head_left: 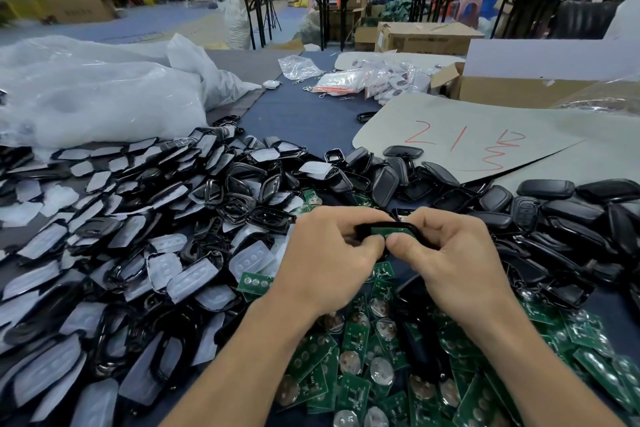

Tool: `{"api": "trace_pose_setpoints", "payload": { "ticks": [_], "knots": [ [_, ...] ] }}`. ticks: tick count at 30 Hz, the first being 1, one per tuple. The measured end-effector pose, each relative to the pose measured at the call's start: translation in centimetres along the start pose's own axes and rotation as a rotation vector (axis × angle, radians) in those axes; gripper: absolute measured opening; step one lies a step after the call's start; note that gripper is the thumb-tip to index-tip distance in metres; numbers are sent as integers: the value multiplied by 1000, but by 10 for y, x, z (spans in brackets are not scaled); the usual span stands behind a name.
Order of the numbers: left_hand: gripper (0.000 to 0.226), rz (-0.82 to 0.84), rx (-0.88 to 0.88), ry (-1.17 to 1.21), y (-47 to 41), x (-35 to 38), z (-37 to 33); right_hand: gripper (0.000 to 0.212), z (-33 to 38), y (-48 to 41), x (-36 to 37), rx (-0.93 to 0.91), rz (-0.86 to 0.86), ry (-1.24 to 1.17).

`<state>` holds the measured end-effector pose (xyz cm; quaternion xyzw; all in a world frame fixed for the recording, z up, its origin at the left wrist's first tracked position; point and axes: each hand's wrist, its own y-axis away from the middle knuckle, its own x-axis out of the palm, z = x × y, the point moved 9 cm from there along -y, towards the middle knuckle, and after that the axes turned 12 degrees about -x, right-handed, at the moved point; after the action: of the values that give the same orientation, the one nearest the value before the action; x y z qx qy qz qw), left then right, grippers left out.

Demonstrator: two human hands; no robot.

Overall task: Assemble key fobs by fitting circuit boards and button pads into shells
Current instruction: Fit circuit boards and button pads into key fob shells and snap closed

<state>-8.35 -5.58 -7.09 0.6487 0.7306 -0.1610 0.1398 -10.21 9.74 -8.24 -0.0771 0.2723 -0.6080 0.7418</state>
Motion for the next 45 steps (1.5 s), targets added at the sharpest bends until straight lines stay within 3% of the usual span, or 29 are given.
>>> {"api": "trace_pose_setpoints", "payload": {
  "ticks": [4,7,9,12,15,21,24,26,31,36,42,45],
  "knots": [
    [36,-9,63,-161,1,-5,-7,11,2,-1,1,25,-12,-32],
    [44,-210,8,-150,-1,-29,-3,25,1,1,-4,73,-104,-29],
    [55,-333,-110,98,-1,-57,9,24,5,2,-6,76,-97,73],
    [28,-435,-296,618,-2,-93,39,24,20,4,8,39,3,251],
    [9,-520,-347,1022,-1,-128,61,24,34,0,41,21,113,285],
    [13,-530,-313,1337,0,-143,74,30,61,-31,133,-95,458,433],
    [15,-565,-311,1390,1,-143,77,43,65,-42,174,-138,628,534],
    [13,-601,-301,1404,2,-148,79,35,64,-44,185,-166,663,595],
    [9,-609,-313,1411,1,-148,79,12,45,-48,147,-45,446,483],
    [7,-590,-301,1331,3,-144,70,17,21,-34,97,149,229,245],
    [9,-599,-289,1289,5,-144,68,5,22,-30,104,206,237,108],
    [9,-599,-297,1301,4,-144,71,9,30,-42,91,133,192,266]
  ]
}}
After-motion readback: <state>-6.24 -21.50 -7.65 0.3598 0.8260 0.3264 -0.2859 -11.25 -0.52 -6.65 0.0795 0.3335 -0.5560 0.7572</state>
